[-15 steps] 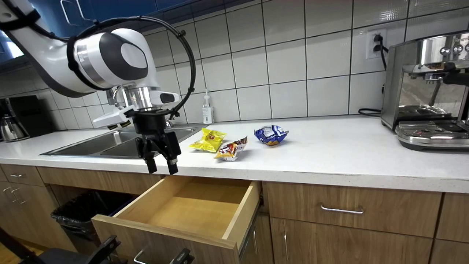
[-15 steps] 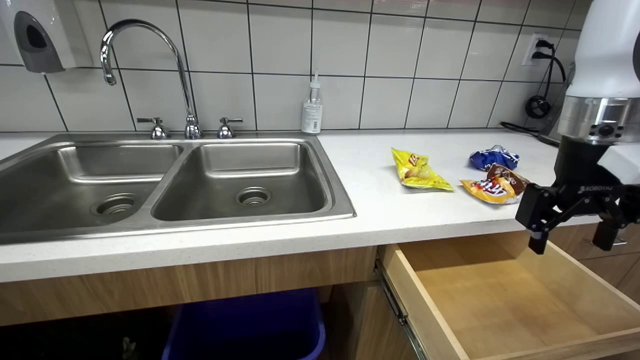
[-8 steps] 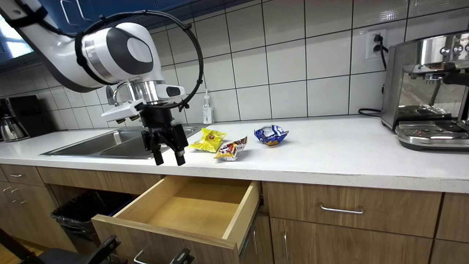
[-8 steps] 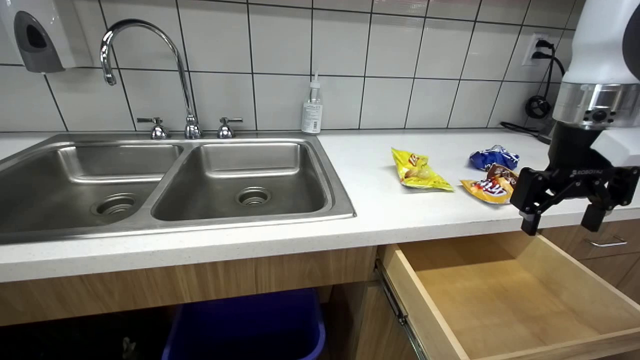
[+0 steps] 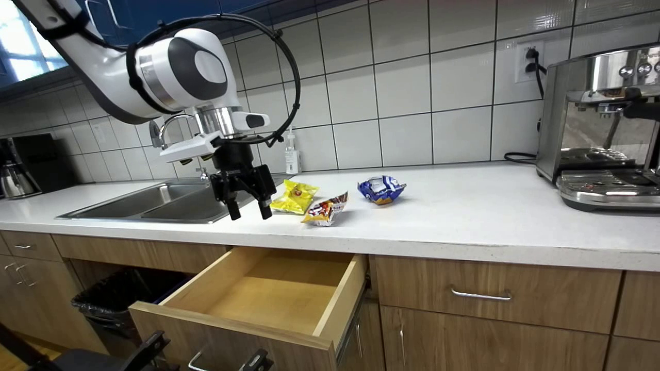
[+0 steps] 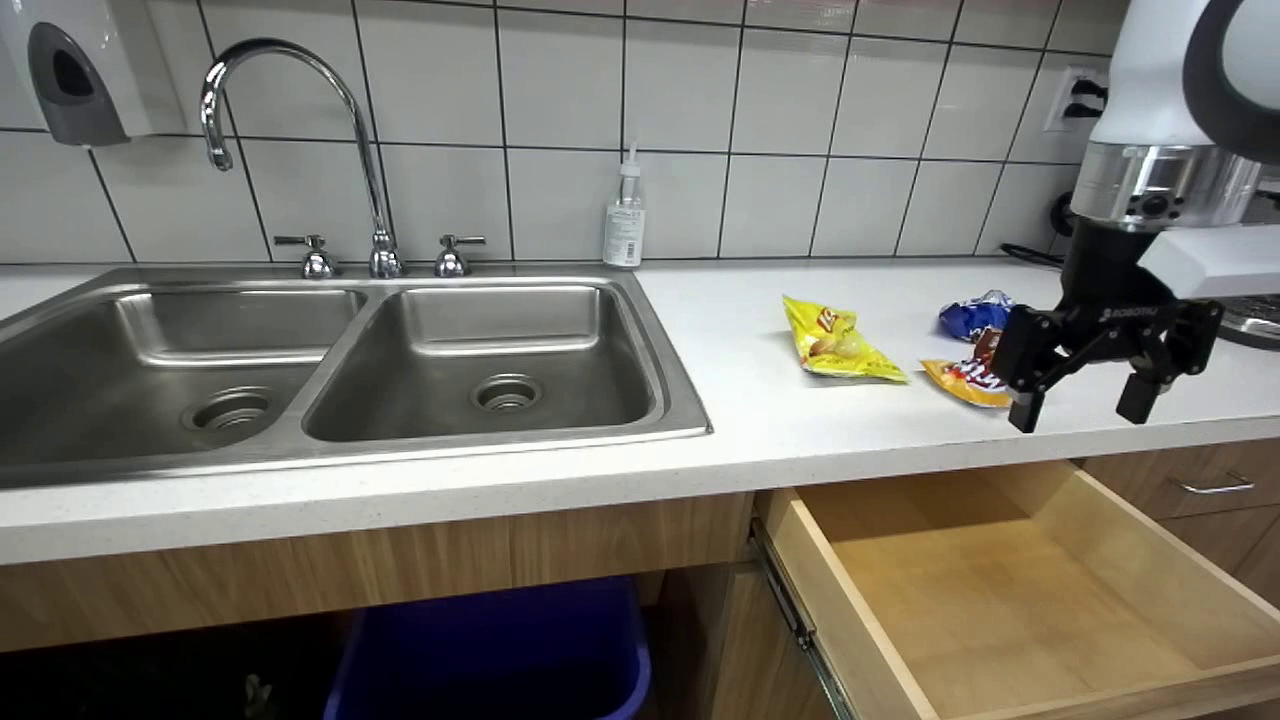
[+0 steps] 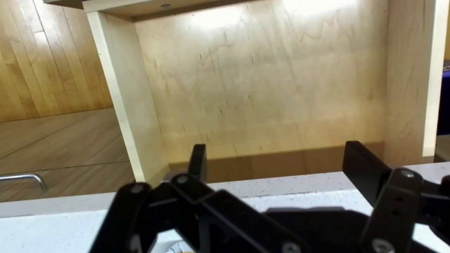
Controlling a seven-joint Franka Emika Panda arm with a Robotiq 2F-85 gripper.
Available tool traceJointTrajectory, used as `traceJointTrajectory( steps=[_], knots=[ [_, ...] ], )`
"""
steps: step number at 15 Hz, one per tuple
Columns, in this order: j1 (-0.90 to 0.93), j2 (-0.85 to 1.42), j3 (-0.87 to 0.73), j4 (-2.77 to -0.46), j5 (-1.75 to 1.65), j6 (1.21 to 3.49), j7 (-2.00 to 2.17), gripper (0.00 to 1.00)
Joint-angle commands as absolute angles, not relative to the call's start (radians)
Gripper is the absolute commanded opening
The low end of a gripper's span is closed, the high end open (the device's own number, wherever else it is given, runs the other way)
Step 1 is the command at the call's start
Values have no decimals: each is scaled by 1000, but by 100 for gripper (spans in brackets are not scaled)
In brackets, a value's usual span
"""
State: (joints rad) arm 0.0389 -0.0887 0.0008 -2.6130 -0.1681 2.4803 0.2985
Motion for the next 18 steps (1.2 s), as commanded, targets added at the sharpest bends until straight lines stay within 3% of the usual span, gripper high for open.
traceJointTrajectory(
  steps=[1, 18],
  knots=[
    [22, -31, 11, -2548, -174, 2503, 262, 100],
    [33, 180, 9, -2296, -56, 2552, 125, 100]
  ],
)
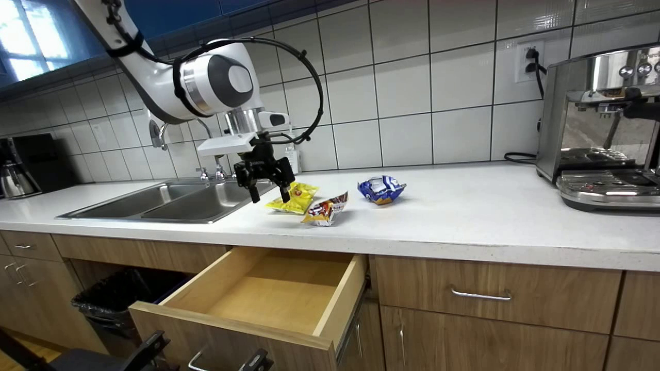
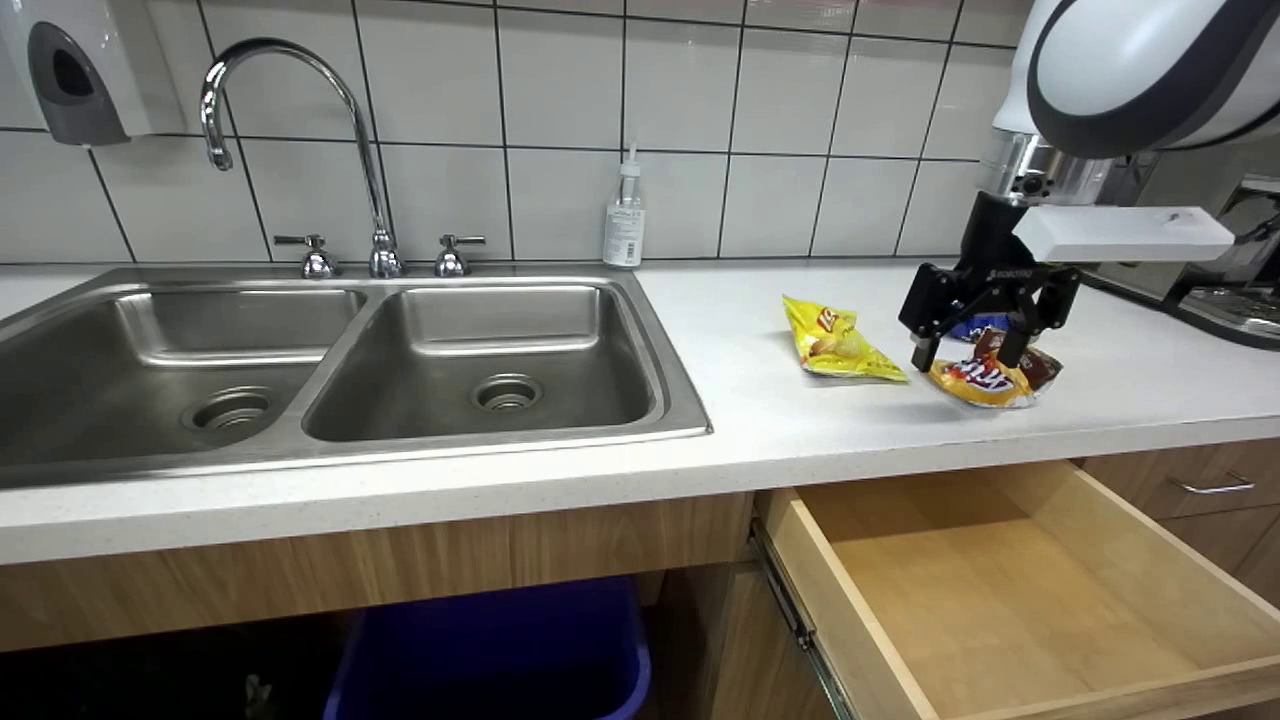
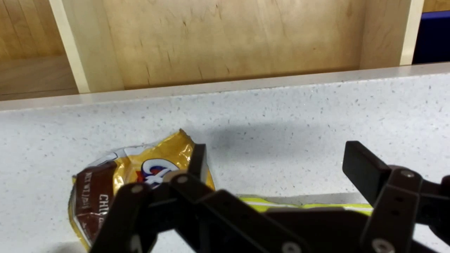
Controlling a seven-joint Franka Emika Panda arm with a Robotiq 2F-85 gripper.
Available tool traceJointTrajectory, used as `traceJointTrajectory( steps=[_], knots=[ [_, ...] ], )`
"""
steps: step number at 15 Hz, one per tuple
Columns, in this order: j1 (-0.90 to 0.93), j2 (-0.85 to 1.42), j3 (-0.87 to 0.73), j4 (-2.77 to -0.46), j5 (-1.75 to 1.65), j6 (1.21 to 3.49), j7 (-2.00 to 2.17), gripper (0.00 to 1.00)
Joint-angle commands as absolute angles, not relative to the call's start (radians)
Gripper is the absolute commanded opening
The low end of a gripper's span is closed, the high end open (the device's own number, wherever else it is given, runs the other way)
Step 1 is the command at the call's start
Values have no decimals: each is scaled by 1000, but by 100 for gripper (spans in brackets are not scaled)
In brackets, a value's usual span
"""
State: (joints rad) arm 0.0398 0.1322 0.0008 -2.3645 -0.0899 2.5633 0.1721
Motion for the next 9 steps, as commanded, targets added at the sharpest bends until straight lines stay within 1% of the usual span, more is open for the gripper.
traceJointTrajectory(
  steps=[1, 9],
  knots=[
    [33, 192, 8, -2279, -51, 2549, 121, 100],
    [35, 294, 13, -2147, -21, 2539, 104, 100]
  ],
)
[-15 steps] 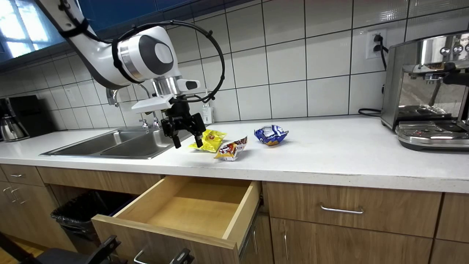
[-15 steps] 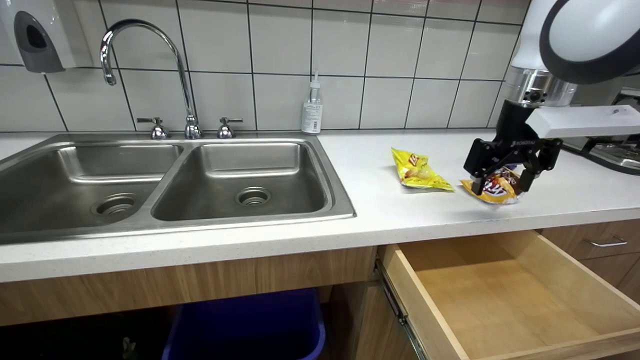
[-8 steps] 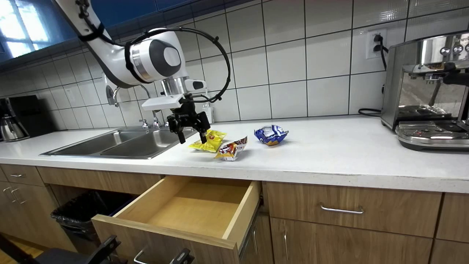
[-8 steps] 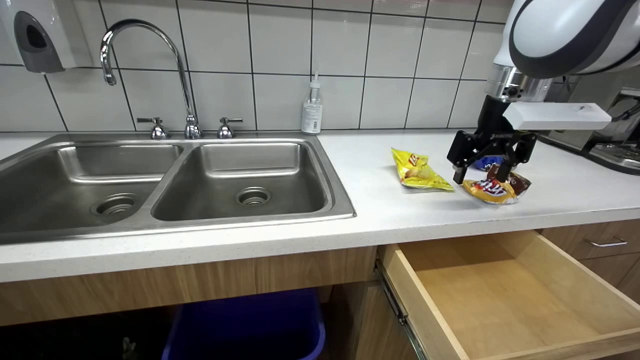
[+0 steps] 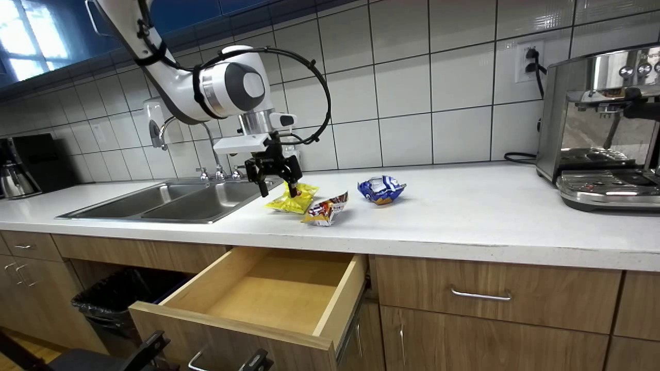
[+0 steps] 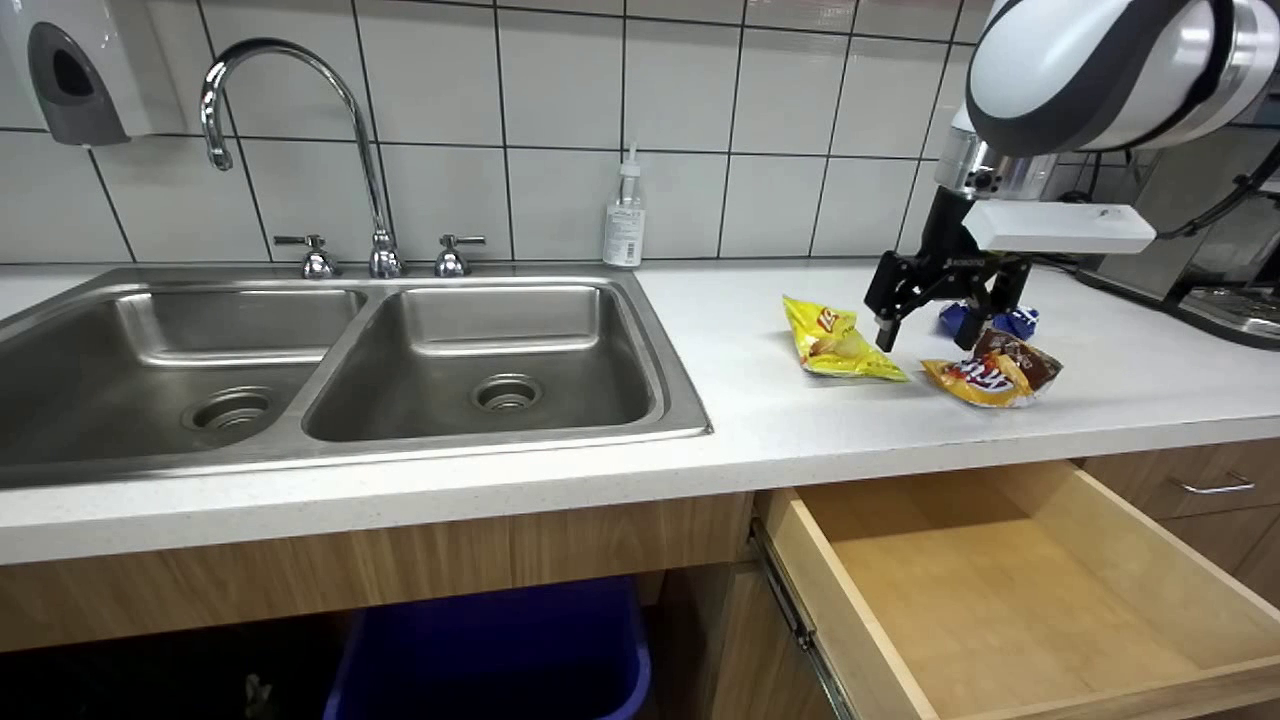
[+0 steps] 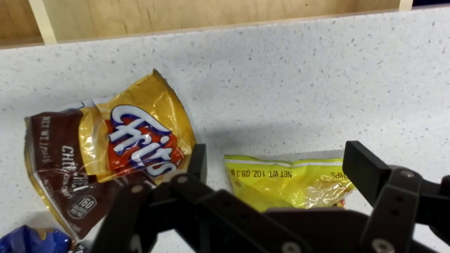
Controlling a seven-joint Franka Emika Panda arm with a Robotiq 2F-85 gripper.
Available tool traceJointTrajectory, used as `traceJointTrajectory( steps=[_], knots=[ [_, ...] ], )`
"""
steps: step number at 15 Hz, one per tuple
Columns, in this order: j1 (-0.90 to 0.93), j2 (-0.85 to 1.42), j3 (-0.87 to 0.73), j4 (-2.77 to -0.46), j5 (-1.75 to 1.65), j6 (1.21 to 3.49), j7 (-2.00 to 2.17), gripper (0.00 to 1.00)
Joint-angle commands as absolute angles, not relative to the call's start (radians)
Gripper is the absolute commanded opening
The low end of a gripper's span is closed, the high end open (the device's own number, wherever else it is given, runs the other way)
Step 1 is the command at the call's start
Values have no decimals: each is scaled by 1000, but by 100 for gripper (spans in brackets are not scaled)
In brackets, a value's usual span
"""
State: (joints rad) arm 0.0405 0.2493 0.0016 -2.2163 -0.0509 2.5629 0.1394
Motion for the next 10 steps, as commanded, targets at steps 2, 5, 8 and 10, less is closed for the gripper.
traceJointTrajectory(
  steps=[2, 5, 8, 10],
  knots=[
    [37, 318, 14, -2117, -16, 2535, 102, 100],
    [37, 353, 18, -2073, -10, 2530, 99, 100],
    [38, 383, 21, -2034, -8, 2525, 96, 100],
    [37, 402, 24, -2008, -5, 2523, 94, 100]
  ],
)
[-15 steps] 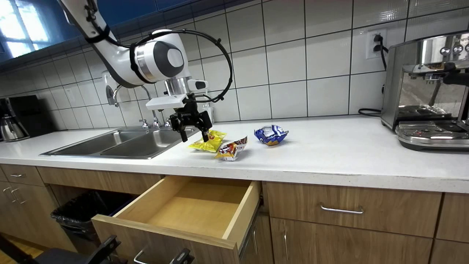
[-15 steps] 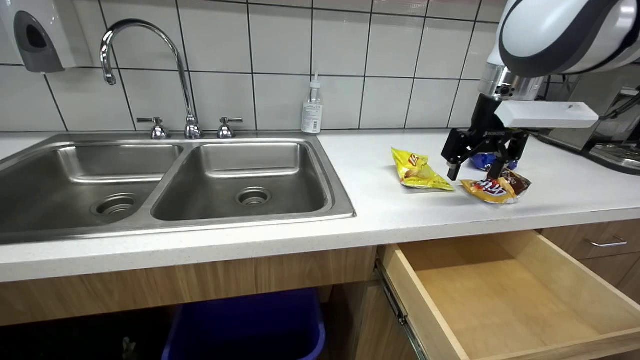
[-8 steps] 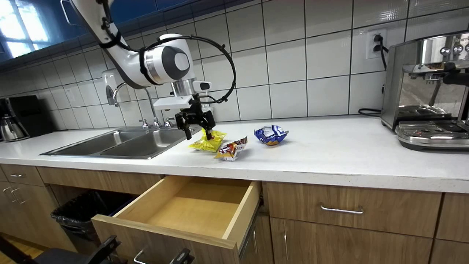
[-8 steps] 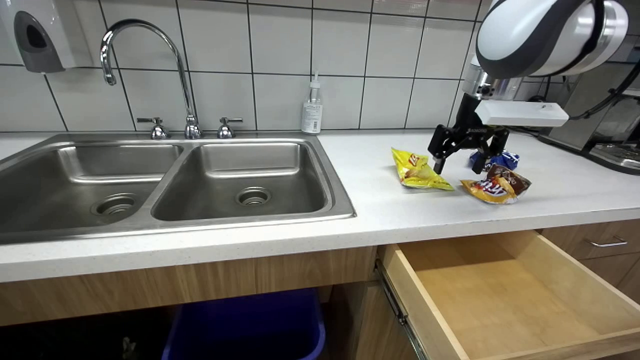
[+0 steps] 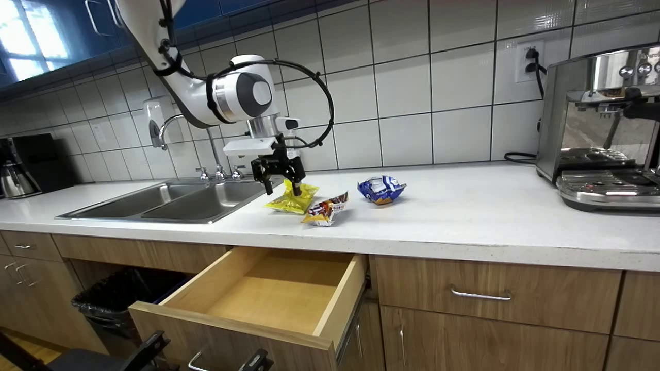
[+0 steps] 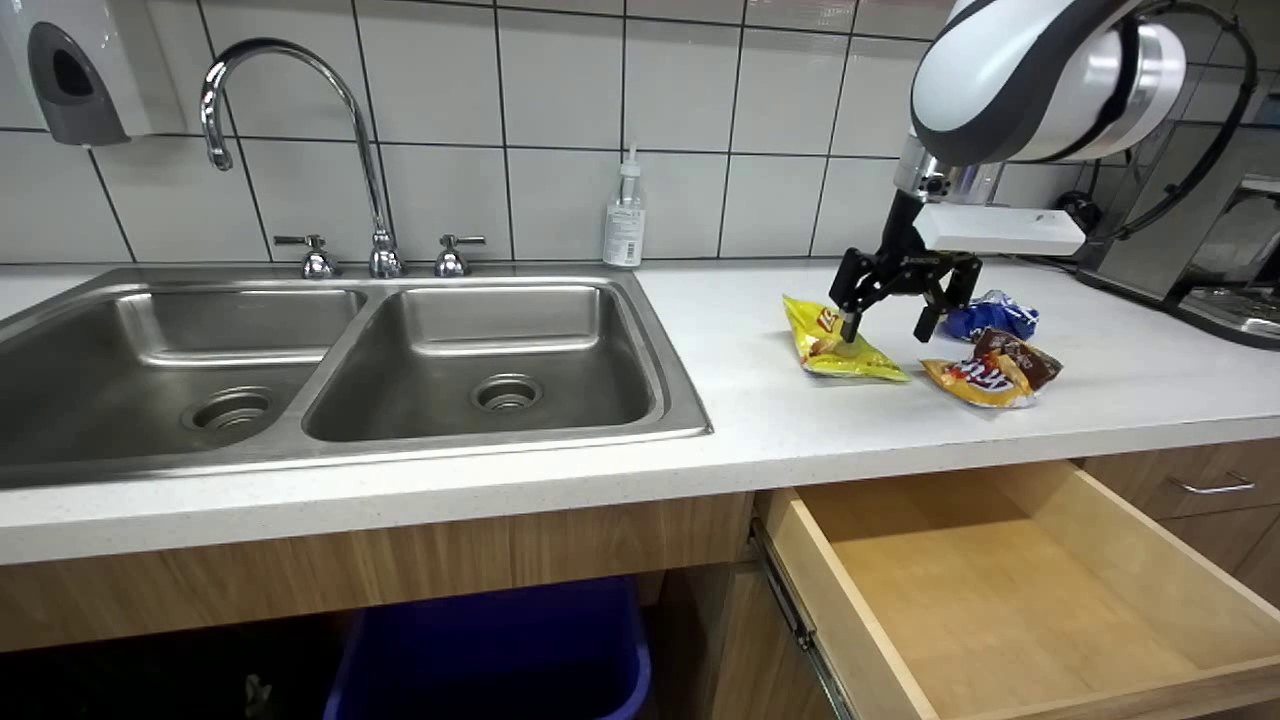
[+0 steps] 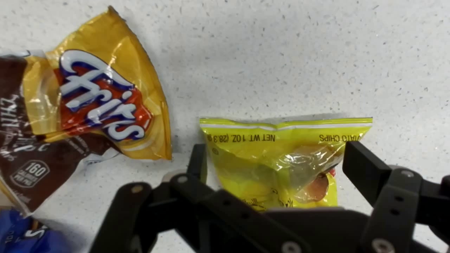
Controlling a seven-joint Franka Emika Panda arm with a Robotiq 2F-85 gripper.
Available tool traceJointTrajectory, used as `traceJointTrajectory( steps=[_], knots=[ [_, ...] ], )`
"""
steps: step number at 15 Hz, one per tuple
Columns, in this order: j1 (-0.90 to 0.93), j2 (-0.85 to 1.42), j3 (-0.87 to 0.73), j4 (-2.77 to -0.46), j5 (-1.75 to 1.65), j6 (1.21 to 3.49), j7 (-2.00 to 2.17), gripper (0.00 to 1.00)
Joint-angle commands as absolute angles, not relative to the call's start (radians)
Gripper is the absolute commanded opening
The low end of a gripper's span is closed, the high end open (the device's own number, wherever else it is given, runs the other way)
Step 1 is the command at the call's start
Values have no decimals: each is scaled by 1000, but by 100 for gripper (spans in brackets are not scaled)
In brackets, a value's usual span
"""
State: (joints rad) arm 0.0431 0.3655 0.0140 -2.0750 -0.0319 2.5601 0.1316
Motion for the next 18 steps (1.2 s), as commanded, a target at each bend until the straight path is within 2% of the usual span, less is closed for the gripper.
traceJointTrajectory(
  steps=[1, 18],
  knots=[
    [37, 412, 25, -1995, -5, 2522, 93, 100],
    [36, 531, 35, -1820, 7, 2465, 77, 100]
  ],
)
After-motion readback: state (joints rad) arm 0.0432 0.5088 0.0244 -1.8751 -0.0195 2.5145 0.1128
